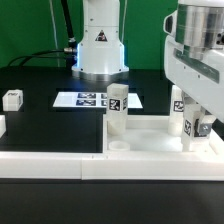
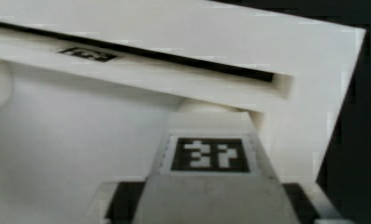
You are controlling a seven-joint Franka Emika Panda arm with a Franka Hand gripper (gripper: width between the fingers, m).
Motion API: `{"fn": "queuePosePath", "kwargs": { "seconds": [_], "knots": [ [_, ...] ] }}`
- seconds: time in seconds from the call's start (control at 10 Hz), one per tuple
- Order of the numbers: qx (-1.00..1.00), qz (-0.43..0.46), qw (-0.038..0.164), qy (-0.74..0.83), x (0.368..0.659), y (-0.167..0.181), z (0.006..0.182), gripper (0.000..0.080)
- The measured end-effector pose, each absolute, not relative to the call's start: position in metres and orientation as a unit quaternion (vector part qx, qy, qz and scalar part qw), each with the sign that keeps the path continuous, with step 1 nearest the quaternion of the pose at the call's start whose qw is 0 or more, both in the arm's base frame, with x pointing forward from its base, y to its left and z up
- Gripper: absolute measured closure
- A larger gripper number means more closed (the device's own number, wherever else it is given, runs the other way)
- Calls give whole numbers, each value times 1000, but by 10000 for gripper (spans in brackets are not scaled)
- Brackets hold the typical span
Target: Assemble square table
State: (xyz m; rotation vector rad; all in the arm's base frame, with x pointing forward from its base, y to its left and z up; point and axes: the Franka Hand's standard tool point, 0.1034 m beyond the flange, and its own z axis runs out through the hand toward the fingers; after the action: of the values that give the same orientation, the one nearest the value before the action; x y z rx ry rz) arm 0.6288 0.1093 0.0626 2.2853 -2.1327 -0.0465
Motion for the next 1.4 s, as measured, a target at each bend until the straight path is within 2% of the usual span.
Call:
{"fn": "queuePosePath", "kwargs": {
  "seconds": [0.3,0.5,0.8,1.1,1.2,1.3,1.4],
  "knots": [
    [615,5,6,-788,629,117,62,509],
    [593,10,7,-805,629,118,62,509],
    [568,3,-13,-823,629,117,62,509],
    [580,7,-12,-814,628,116,62,508],
    [584,7,-11,-812,628,116,62,431],
    [584,7,-11,-811,628,116,62,250],
    [585,7,-11,-811,628,116,62,250]
  ]
}}
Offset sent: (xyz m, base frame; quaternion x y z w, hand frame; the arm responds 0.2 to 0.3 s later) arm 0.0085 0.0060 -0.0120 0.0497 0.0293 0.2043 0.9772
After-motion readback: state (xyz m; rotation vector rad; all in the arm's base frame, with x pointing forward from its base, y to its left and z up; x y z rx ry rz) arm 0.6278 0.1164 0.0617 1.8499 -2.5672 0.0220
